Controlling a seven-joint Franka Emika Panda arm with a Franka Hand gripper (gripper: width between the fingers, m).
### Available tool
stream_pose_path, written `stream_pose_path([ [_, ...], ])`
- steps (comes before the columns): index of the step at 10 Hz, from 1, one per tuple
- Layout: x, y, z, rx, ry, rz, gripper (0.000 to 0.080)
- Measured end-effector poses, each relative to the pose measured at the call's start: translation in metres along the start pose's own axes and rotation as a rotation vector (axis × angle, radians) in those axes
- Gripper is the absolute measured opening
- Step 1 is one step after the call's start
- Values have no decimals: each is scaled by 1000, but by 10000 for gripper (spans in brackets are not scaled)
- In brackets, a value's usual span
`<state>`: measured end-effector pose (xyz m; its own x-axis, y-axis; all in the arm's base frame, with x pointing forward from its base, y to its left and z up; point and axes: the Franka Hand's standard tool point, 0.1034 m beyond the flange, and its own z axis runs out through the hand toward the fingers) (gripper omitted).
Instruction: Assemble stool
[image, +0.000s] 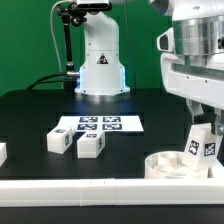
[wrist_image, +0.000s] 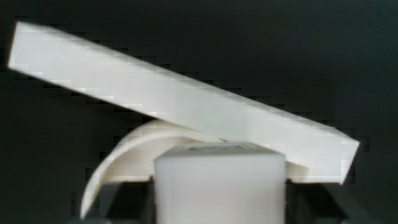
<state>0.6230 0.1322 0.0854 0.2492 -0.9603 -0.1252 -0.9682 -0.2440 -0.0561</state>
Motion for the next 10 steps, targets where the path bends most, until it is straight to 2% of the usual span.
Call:
stream_pose_path([
  [1,0,0,-1,1,0,-36,540],
  [2,-1,-2,-6,8,0,-73,540],
  [3,-2,-5,-14,16,1,-110,629],
  [5,-4,-7,-24,22,0,-173,648],
  [8,-4,-7,-22,21,2,-272,649],
  [9,-4,-4,-21,-4,16,-431,649],
  [10,-5,-4,-20,-11,25,-567,649],
])
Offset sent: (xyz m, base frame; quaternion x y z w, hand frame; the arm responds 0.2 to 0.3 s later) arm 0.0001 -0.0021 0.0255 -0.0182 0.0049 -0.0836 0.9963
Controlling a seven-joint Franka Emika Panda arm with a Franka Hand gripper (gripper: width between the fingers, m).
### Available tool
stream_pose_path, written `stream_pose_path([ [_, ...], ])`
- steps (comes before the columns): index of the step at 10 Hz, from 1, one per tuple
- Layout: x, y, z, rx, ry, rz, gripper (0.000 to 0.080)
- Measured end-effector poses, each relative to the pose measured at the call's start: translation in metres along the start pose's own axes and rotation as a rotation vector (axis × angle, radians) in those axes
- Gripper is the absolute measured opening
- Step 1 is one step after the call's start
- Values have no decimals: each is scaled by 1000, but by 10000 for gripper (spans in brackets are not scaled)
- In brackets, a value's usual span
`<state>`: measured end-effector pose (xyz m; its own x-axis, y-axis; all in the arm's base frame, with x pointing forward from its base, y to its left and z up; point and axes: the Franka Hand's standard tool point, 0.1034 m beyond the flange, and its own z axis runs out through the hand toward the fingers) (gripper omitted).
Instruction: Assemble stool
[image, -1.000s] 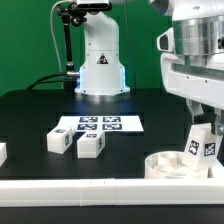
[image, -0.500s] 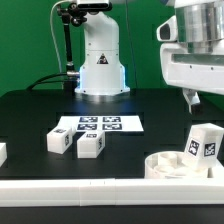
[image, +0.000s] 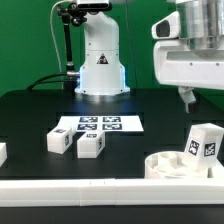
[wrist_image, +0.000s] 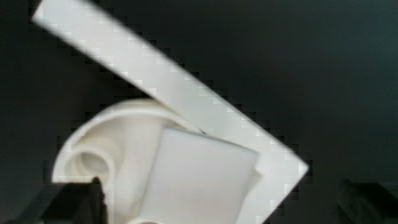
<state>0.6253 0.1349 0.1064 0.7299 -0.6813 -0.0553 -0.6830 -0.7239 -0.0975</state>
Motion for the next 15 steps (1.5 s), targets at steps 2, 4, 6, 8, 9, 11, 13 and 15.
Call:
stream_pose_path([
  [2,-3,-2,0,-10,7,-205,649],
  [4,-5,-3,1,-11,8,-317,649],
  [6,-4,-2,1,-12,7,-477,649],
  [8,-3,-2,1,-18,10,-639,649],
  [9,-2,-1,1,-45,23,-854,649],
  [11,0,1,2,-55,20,-1107,649],
  [13,-2,-1,2,-74,20,-1279,649],
  [15,0,1,2,-79,15,-1419,649],
])
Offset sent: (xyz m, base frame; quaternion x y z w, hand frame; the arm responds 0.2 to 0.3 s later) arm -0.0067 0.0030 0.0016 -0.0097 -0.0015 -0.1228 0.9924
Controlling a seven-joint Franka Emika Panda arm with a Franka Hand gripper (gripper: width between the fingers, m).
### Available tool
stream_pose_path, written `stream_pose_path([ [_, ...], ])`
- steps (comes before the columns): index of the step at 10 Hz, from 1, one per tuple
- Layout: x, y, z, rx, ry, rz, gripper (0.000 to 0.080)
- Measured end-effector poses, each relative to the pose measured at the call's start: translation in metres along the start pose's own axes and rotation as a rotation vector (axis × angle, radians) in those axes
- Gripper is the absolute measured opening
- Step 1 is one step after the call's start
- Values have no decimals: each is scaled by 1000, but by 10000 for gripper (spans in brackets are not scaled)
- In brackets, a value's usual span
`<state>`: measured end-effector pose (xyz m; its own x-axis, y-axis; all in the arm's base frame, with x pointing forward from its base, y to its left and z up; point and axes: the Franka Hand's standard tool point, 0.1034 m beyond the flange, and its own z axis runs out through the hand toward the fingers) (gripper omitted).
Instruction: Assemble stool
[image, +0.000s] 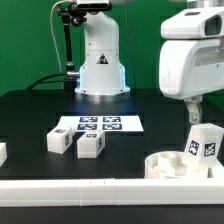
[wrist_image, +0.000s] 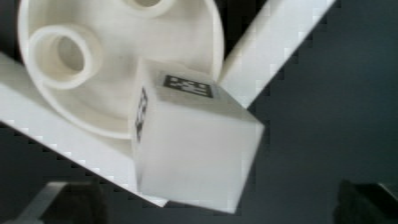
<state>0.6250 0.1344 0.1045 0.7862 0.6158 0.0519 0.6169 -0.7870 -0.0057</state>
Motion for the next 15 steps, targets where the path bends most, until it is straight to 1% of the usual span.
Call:
stream_pose_path([
  [1,0,0,0,0,0,-28,649],
  [2,-1,2,0,-4,-2,-114,649],
  [3,0,3,0,-24,-4,-220,649],
  [4,-1,5,2,-33,-13,-353,649],
  [5,-2,6,5,-35,-22,-457,649],
  [6,-2,7,7,-44,-33,-599,649],
  [8,-3,8,11,-53,-58,-785,649],
  [10,-5,9,13,-62,-81,-909,649],
  [11,-6,9,14,-63,-86,-933,649],
  [12,-8,11,15,-64,-99,-1014,649],
  [15,-12,11,25,-49,-110,-1054,649],
])
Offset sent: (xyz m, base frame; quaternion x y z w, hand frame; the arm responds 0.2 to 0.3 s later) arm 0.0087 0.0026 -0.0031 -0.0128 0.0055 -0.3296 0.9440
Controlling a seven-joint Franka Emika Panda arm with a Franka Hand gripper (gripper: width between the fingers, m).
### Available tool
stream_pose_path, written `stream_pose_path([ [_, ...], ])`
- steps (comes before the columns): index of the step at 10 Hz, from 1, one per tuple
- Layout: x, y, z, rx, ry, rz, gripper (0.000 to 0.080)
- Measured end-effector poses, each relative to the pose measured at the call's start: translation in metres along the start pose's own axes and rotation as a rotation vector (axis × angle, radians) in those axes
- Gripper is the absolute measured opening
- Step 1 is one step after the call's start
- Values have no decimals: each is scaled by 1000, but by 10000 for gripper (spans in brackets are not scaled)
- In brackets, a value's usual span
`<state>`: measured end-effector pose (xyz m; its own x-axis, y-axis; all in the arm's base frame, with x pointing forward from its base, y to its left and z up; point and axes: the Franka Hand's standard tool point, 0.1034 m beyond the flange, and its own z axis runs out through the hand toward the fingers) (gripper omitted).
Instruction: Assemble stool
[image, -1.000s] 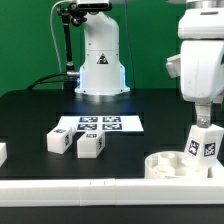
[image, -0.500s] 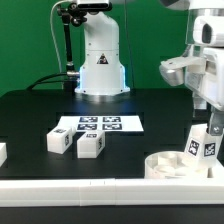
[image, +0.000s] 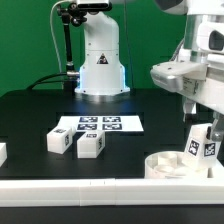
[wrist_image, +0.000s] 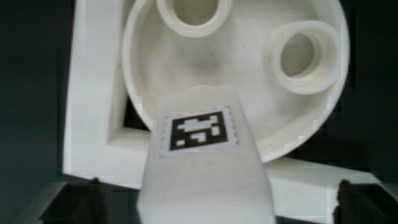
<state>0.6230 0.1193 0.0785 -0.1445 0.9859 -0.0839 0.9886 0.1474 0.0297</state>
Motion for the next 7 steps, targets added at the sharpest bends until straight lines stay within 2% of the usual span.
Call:
stream_pose_path([
  [2,0,-1,1,2,0,0,396],
  [3,-1,-1,1,3,0,1,337],
  [7,-3,-1,2,9,1,60,337],
])
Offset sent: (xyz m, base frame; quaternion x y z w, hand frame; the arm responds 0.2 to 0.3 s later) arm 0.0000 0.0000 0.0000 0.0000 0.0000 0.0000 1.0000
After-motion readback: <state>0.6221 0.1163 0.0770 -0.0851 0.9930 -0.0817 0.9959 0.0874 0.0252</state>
